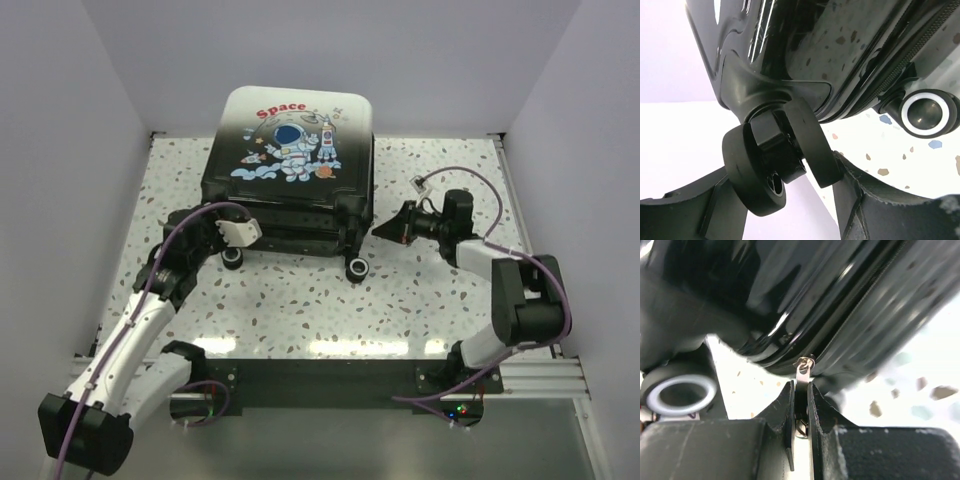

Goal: Pack the luggage

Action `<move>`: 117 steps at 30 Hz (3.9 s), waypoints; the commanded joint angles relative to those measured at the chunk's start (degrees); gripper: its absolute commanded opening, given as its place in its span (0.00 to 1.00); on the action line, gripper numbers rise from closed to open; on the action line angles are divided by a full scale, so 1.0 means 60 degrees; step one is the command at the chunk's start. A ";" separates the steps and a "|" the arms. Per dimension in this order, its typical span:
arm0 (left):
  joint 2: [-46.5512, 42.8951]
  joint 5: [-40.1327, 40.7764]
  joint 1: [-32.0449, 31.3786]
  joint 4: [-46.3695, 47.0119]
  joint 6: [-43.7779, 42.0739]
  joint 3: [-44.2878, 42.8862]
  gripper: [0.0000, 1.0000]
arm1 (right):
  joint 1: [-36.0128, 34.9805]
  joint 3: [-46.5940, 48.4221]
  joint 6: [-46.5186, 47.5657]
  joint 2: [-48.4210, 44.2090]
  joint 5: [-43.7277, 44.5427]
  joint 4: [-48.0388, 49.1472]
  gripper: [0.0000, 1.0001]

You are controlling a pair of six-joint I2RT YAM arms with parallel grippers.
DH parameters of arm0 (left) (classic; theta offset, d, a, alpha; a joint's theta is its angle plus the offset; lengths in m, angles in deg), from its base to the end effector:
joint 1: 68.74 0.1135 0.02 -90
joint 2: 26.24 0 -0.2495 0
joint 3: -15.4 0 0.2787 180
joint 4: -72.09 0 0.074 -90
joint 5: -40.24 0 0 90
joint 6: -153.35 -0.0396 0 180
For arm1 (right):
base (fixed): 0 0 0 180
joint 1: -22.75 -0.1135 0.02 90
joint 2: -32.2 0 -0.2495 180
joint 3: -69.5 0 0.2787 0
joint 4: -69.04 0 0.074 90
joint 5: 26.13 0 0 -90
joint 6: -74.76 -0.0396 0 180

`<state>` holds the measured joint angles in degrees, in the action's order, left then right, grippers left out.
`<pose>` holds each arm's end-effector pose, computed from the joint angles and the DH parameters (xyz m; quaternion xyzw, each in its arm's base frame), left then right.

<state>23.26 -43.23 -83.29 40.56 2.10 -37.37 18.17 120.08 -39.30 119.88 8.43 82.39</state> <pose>0.2296 -0.0549 0.2655 0.5033 0.6941 0.2479 0.4509 0.3169 0.0581 0.1558 -0.1251 0.7737 0.4971 0.3724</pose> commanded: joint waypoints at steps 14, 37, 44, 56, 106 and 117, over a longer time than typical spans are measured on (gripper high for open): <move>0.1447 0.0876 0.0461 -0.0056 0.0834 0.0614 0.00 | 0.0910 0.4025 -0.1396 0.3622 0.1153 0.2968 0.00; 0.0275 -0.4053 0.0476 -0.3299 0.5727 -0.3939 1.00 | -0.2062 0.3632 -0.1293 0.3669 0.1081 0.3407 0.00; 0.1974 -0.4969 -0.1395 -0.6542 0.7510 -0.5596 1.00 | -0.3864 0.2915 -0.2302 0.3346 0.1666 0.4242 0.00; 0.1991 -0.1117 -0.1443 -0.6530 0.7708 -0.5464 1.00 | -0.4803 0.3221 -0.2290 0.3126 0.2487 0.4082 0.00; 0.0905 0.0699 0.1793 -0.5140 0.2988 -0.1437 0.00 | -0.1274 0.5681 0.0522 0.4326 0.4187 0.1577 0.00; 0.1770 0.0832 0.2058 -0.4012 0.2650 -0.1583 0.00 | -0.1258 0.9606 0.0626 0.7694 0.3293 0.2338 0.00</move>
<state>31.39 -48.76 -73.63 16.85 21.22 -48.93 7.02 170.52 -37.29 162.07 19.28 88.47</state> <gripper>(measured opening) 0.545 0.096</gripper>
